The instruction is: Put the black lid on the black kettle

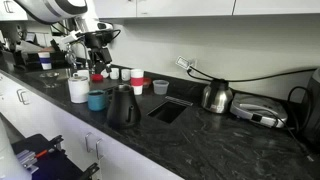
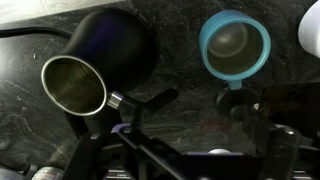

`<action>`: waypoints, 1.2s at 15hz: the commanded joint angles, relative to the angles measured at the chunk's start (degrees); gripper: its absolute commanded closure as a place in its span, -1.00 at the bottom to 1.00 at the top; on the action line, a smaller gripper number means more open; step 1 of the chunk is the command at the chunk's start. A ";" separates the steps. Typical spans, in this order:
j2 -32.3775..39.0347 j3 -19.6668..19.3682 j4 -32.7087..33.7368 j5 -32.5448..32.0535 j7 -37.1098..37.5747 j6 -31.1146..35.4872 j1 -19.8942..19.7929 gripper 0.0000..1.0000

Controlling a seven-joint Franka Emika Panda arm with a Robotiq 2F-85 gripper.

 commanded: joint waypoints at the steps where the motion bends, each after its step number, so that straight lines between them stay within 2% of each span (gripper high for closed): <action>1: 0.08 -0.75 0.10 -0.47 0.33 -0.20 0.76 -1.00; 9: 7.82 -3.30 4.09 1.75 -4.60 5.38 2.53 -1.00; 12: 12.16 -4.48 6.40 2.22 -8.71 8.52 3.55 -1.00; 13: 9.31 -3.59 4.42 1.02 -5.48 7.31 2.82 -1.00; 18: 9.87 -3.73 4.76 1.02 -5.58 7.46 2.95 -1.00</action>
